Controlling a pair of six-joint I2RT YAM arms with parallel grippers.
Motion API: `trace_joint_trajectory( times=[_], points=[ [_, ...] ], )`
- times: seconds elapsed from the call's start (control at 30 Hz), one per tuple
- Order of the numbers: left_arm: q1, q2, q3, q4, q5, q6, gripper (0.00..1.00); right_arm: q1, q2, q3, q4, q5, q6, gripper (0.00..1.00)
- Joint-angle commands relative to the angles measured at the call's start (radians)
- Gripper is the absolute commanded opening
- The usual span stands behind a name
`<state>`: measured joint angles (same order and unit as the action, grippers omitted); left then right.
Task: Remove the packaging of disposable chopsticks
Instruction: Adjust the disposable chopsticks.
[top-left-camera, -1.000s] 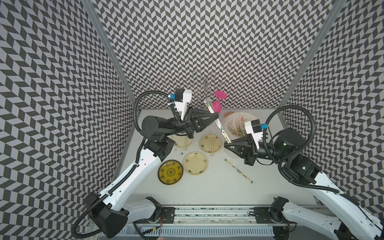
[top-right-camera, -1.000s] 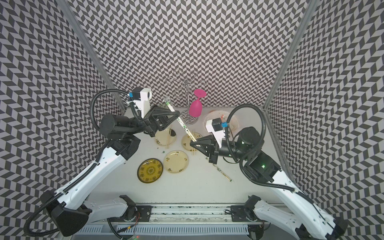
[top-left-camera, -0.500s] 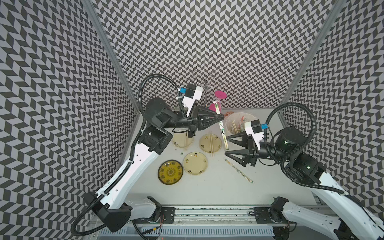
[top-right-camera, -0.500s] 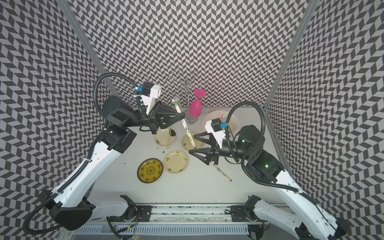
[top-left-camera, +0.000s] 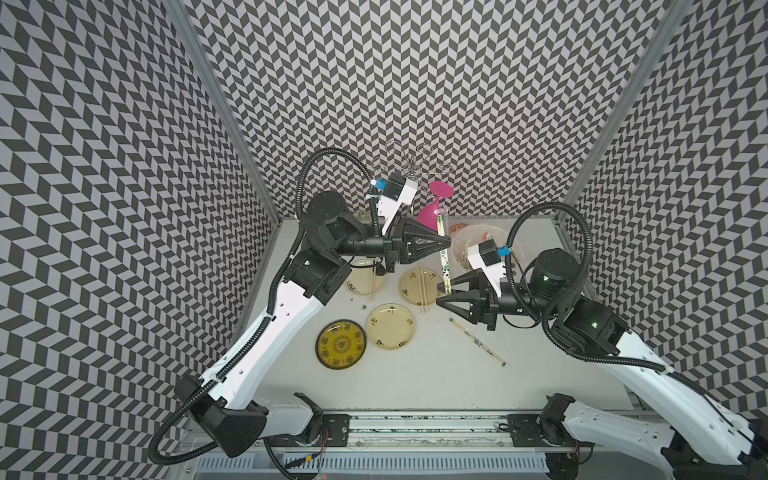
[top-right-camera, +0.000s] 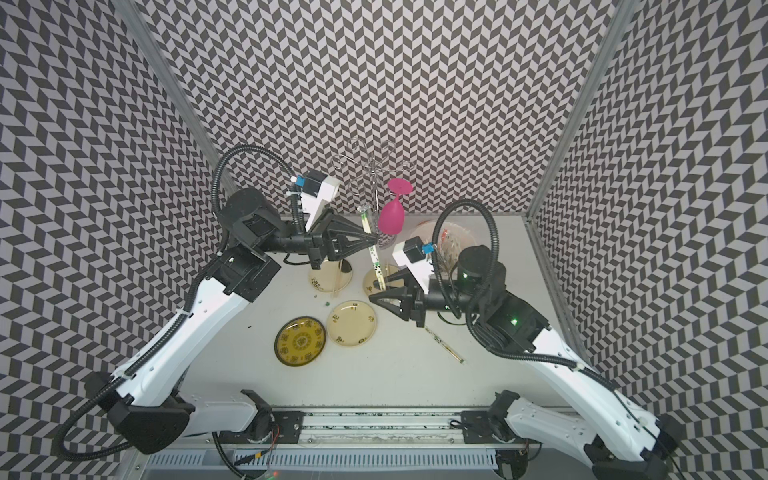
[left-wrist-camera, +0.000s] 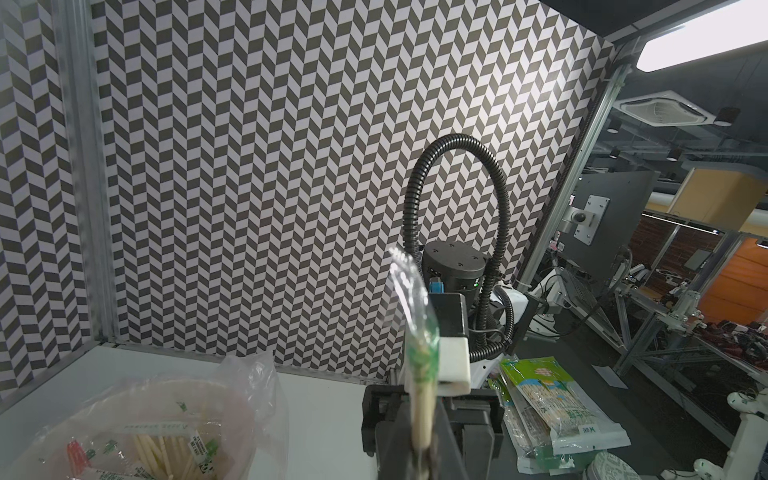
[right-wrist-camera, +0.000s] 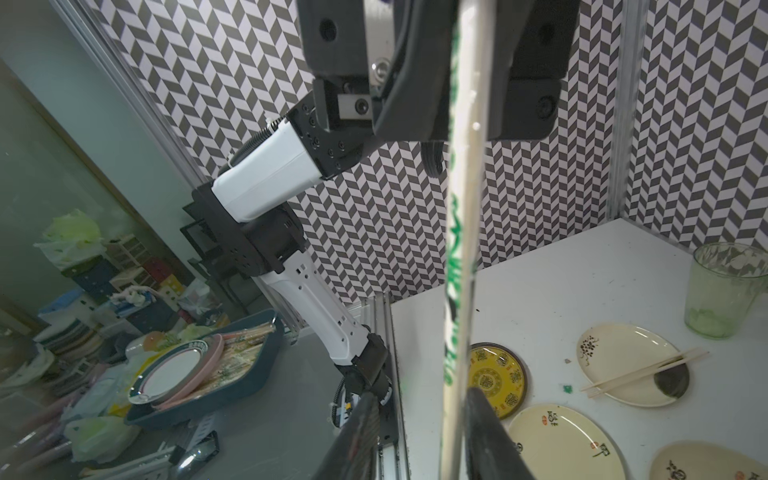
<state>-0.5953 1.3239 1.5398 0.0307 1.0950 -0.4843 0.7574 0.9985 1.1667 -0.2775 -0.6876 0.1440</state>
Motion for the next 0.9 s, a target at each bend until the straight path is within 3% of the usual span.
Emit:
trace_joint_trajectory(
  times=[0.0,0.1,0.2,0.33,0.43,0.53,0.63,0.87],
  points=[
    [-0.003,-0.015,0.036,0.021,0.029,0.001,0.00,0.007,-0.002,-0.005,0.041,0.004,-0.005,0.22],
    [-0.003,-0.014,0.038,0.043,0.029,-0.017,0.00,0.006,0.004,-0.003,0.040,0.002,-0.005,0.17],
    [-0.003,-0.013,0.044,0.052,0.029,-0.020,0.00,0.007,0.005,-0.005,0.042,0.009,-0.007,0.00],
    [-0.002,-0.013,0.055,0.052,0.052,-0.006,0.00,0.006,0.006,-0.010,0.057,0.036,0.012,0.00],
    [0.020,-0.018,0.079,0.027,-0.042,0.023,0.46,0.007,0.001,-0.010,0.063,0.101,0.031,0.00],
    [0.067,-0.027,0.093,0.059,-0.104,0.015,0.74,0.007,-0.009,-0.018,0.070,0.100,0.019,0.00],
    [0.102,0.022,0.159,0.081,-0.046,-0.030,0.75,0.007,0.006,-0.002,0.046,0.064,0.001,0.00],
    [0.104,0.103,0.221,0.103,0.029,-0.085,0.56,0.006,0.024,0.030,0.013,0.023,-0.013,0.00]
  ],
)
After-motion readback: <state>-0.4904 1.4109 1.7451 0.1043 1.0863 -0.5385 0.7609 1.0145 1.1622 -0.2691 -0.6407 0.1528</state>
